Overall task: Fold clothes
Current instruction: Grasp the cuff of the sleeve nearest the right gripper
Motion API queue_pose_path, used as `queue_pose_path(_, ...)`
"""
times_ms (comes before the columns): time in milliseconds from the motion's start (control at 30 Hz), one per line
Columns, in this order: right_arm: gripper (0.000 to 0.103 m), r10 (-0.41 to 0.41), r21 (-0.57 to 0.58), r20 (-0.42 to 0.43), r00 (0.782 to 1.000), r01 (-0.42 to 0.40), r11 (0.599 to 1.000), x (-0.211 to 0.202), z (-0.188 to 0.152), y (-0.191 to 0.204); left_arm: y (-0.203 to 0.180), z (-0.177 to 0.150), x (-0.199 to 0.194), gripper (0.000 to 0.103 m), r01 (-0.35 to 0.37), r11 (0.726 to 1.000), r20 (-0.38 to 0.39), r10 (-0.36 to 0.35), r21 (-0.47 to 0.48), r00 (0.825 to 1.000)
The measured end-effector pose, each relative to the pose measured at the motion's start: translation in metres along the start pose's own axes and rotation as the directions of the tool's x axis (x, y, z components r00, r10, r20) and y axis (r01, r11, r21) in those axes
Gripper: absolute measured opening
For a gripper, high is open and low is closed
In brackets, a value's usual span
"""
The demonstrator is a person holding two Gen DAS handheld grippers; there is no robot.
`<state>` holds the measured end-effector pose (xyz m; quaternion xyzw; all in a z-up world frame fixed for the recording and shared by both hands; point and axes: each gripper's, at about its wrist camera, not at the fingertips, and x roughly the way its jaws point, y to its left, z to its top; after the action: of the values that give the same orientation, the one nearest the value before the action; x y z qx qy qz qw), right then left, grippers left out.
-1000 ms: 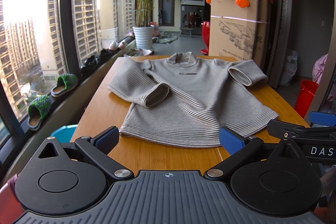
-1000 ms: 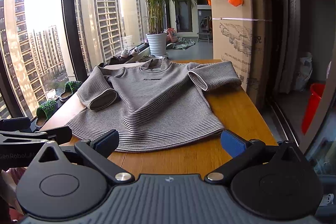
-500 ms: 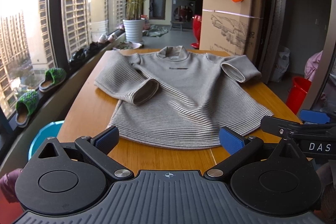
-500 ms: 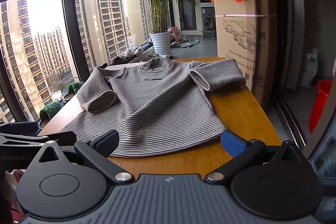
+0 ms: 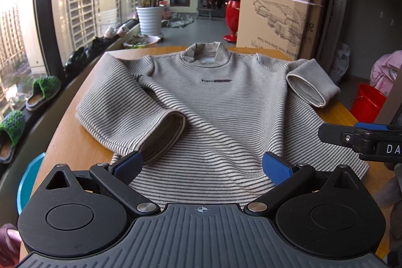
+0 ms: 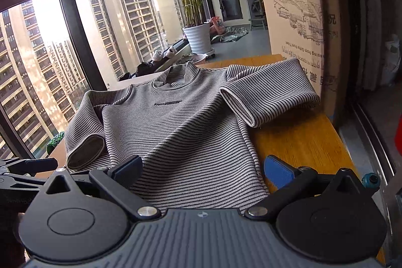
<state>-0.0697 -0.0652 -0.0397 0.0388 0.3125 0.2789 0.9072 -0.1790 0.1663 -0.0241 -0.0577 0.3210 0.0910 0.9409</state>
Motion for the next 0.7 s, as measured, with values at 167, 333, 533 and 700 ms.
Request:
queue_pose_path(167, 0.103, 0.031, 0.072, -0.022, 0.999, -0.030, 0.997, 0.055, 0.021, -0.010, 0.017, 0.024, 0.048, 0.103, -0.010, 0.999, -0.020, 0.009, -0.041, 1.000)
queue_pose_path(333, 0.103, 0.021, 0.110, -0.033, 0.999, -0.017, 0.994, 0.080, 0.021, -0.014, 0.032, 0.021, 0.072, 0.103, 0.000, 0.996, -0.045, -0.004, -0.094, 0.999)
queue_pose_path(533, 0.103, -0.003, 0.010, -0.094, 0.996, 0.004, 1.000, 0.084, 0.025, -0.002, 0.033, 0.014, 0.071, 0.103, 0.010, 0.997, -0.013, -0.011, -0.079, 1.000)
queue_pose_path(700, 0.103, 0.021, -0.044, -0.116, 0.993, -0.026, 0.999, 0.071, 0.017, 0.004, 0.031, 0.002, 0.054, 0.103, 0.029, 0.997, -0.009, -0.030, -0.074, 1.000)
